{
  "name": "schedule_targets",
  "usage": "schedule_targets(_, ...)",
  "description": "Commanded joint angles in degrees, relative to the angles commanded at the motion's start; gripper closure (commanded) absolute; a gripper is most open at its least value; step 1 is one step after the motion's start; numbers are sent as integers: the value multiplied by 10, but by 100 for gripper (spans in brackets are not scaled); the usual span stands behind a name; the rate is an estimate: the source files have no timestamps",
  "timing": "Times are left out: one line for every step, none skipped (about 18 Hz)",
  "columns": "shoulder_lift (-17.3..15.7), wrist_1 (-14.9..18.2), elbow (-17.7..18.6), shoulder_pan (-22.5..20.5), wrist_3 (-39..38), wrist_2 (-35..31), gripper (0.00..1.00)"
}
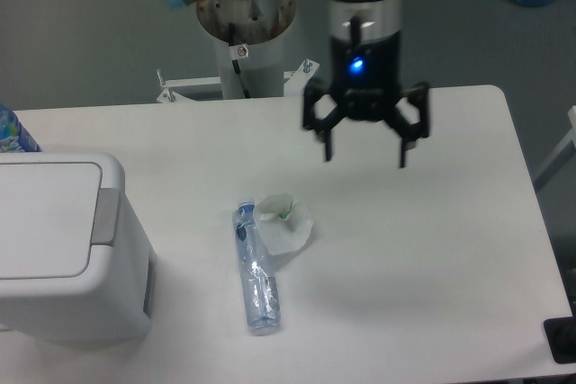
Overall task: Open the trash can
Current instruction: 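Move the open gripper across the table toward the white trash can lid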
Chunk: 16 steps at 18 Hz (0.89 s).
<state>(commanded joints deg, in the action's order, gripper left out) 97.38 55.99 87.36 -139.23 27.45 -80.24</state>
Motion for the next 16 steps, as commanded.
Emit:
schedule_targets(3,-4,0,14,-29,0,0)
schedule_targets(6,-5,-1,27,-54,0,0)
schedule_targets(8,-6,-3,39,-75,0,0)
schedule_targets(8,-9,-3,47,-97,1,0)
schedule_targets(8,-10,-4,56,-121,1,0)
schedule_targets(7,-15,-7,65,-149,2,0)
schedule_targets(8,-26,-11,73,-174,3,0)
schedule_targets(8,-36,-11,80,-197,7,0)
schedule_targets(9,-41,-11,85,-211,9,0)
schedule_targets(11,-42,-12,94,-216,10,0)
schedule_targets(11,-42,-11,103,-219,10,0)
schedule_targets(12,-42,-11,108,-219,10,0)
schedule_targets(15,-42,-11,113,-219,10,0)
schedule_targets(17,-42,-11,119,-219,10,0)
schedule_targets(21,-42,-11,123,-219,10,0)
schedule_targets(25,-43,-11,128,-217,10,0)
